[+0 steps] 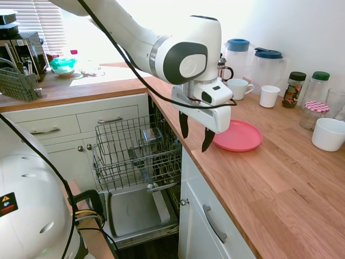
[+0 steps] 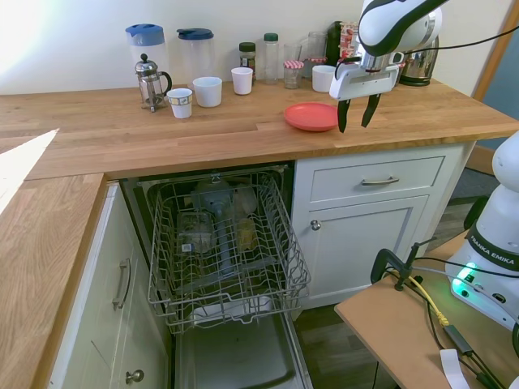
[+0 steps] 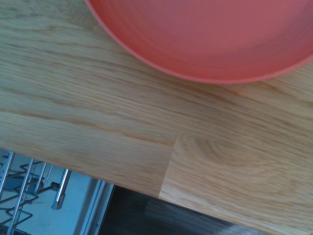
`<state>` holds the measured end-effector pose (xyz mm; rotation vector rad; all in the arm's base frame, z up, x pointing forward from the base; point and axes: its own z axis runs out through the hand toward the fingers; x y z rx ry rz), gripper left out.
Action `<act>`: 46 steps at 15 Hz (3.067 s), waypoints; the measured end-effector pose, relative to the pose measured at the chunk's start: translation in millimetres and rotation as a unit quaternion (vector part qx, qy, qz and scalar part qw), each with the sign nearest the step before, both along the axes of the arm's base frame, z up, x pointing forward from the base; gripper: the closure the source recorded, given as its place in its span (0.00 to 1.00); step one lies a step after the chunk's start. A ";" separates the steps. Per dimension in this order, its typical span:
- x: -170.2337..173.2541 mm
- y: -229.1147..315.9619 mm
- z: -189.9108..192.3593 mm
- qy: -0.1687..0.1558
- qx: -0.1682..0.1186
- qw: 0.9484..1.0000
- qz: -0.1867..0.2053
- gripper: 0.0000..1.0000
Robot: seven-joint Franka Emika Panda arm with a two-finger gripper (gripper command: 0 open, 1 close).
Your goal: Put the plate in the dishwasher
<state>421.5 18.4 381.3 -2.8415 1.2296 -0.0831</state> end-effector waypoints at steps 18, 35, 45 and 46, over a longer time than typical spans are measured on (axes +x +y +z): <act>135.8 -106.3 29.0 -0.024 0.091 0.995 -0.015 0.00; 184.3 -159.9 -58.0 -0.004 0.223 0.974 -0.033 1.00; 181.1 -173.5 -68.8 -0.008 0.244 0.969 -0.040 1.00; 181.0 -173.4 -68.5 -0.009 0.246 0.969 -0.040 1.00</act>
